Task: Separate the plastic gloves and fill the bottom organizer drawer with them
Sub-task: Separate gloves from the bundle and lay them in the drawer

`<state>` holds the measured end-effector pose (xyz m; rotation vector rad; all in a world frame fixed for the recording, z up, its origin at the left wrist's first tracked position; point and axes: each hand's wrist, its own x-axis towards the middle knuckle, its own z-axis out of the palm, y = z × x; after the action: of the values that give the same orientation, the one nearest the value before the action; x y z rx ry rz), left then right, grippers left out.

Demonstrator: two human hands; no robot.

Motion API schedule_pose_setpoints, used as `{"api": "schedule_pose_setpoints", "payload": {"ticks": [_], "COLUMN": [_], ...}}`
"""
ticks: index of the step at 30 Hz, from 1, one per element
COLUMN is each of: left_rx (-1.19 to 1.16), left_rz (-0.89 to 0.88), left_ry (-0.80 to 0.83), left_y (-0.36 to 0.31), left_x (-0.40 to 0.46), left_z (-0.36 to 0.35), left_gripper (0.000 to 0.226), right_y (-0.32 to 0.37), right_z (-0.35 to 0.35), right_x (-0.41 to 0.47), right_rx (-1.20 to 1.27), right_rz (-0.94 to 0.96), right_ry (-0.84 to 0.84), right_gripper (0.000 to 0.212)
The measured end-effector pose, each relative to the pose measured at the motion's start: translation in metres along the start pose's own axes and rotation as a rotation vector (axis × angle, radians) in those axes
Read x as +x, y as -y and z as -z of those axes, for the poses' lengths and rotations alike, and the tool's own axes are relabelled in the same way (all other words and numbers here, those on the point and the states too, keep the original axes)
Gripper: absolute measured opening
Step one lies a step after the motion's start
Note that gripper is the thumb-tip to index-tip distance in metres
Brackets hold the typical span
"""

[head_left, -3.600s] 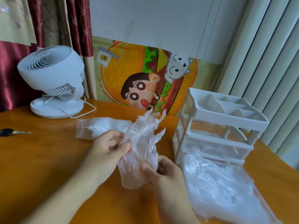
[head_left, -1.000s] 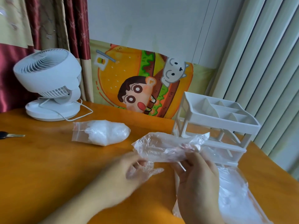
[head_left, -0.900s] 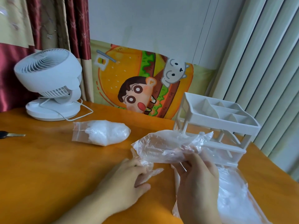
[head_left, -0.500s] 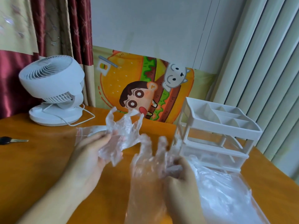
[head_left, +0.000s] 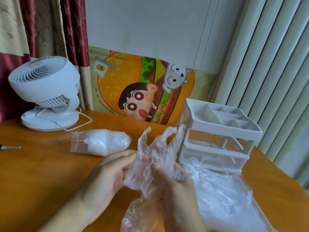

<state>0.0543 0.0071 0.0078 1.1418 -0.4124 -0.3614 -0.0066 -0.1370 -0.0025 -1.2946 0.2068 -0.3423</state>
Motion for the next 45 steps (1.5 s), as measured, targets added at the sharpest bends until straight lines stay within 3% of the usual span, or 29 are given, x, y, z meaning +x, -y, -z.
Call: {"api": "schedule_pose_setpoints", "payload": {"ticks": [3,5,6,15,18,21,23,27,31,33,35,38,41,45], "left_rx": [0.278,0.404,0.440,0.278,0.380,0.531,0.523,0.496,0.323,0.298,0.296,0.295,0.447,0.439], "left_rz": [-0.011,-0.032,-0.046,-0.079,-0.031,-0.040,-0.133,-0.222,-0.183,-0.064,0.075,0.070,-0.065,-0.194], "left_ry": [0.050,-0.033,-0.086,-0.271,-0.180,-0.125,-0.192,-0.341,-0.447,-0.366,-0.172,0.034,-0.100,-0.318], "left_y": [0.008,0.012,0.016,0.000,0.000,0.002,-0.002,-0.004,-0.007,-0.012,-0.016,-0.009,-0.001,-0.004], "left_x": [0.001,0.000,0.002,0.010,0.011,0.008,0.005,0.008,0.010,0.015,0.018,0.008,0.006,0.008], "left_z": [0.004,0.004,0.007,0.023,0.026,0.028,0.023,0.027,0.031,0.028,0.027,0.028,0.024,0.023], "left_gripper": [0.028,0.008,0.010,0.026,0.010,0.032,0.018,0.023,0.028,0.028,0.024,0.031,0.009,0.031], "right_y": [0.002,0.004,0.005,-0.001,-0.001,-0.002,-0.002,-0.001,-0.007,-0.006,-0.004,-0.002,-0.005,-0.009], "right_z": [0.003,0.001,0.001,0.005,0.004,0.004,0.002,0.005,0.006,0.006,0.008,0.011,0.007,0.008], "right_x": [-0.002,-0.004,-0.003,-0.001,-0.001,-0.002,-0.004,-0.003,0.001,0.001,0.000,-0.001,-0.001,0.002], "right_rx": [-0.088,-0.092,-0.088,-0.044,-0.082,-0.142,-0.178,-0.192,-0.133,-0.068,-0.037,-0.058,-0.126,-0.140], "right_rz": [0.028,0.038,0.039,-0.022,-0.027,-0.033,-0.035,-0.039,-0.075,-0.090,-0.105,-0.091,-0.084,-0.129], "right_ry": [-0.012,-0.031,-0.050,-0.172,-0.134,-0.083,-0.022,0.014,-0.024,-0.049,-0.036,0.039,0.149,0.128], "right_gripper": [0.021,0.021,0.022,0.012,0.019,0.021,0.022,0.016,0.015,0.016,0.007,0.020,0.016,0.012]}}
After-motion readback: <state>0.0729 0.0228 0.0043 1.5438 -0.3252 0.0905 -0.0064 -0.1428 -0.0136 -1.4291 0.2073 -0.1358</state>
